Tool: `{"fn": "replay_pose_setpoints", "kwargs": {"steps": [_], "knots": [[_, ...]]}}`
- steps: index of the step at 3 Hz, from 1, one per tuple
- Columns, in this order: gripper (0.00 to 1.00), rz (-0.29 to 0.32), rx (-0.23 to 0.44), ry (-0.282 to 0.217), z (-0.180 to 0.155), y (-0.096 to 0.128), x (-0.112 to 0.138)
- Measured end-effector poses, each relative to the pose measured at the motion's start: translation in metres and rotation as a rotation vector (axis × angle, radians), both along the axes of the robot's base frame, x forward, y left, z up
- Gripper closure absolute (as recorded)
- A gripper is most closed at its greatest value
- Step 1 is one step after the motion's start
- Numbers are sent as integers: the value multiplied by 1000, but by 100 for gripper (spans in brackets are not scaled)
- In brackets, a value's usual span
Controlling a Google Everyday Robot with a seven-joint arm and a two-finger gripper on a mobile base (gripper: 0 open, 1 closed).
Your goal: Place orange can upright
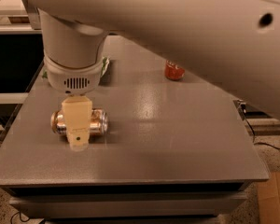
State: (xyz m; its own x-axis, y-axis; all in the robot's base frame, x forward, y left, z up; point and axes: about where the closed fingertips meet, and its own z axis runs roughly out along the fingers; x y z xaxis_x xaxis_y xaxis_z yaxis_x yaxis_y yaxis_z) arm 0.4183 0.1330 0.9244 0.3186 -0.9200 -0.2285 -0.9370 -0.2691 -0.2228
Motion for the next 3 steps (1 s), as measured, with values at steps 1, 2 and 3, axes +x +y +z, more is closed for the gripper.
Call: {"fn": "replay_pose_setpoints", "kwargs": {"steps": [1, 2, 3], "knots": [[0, -9, -9, 18, -17, 15, 10], [0, -28, -18, 37, -36, 22, 20], [0, -43, -23, 58, -52, 22, 25]]}}
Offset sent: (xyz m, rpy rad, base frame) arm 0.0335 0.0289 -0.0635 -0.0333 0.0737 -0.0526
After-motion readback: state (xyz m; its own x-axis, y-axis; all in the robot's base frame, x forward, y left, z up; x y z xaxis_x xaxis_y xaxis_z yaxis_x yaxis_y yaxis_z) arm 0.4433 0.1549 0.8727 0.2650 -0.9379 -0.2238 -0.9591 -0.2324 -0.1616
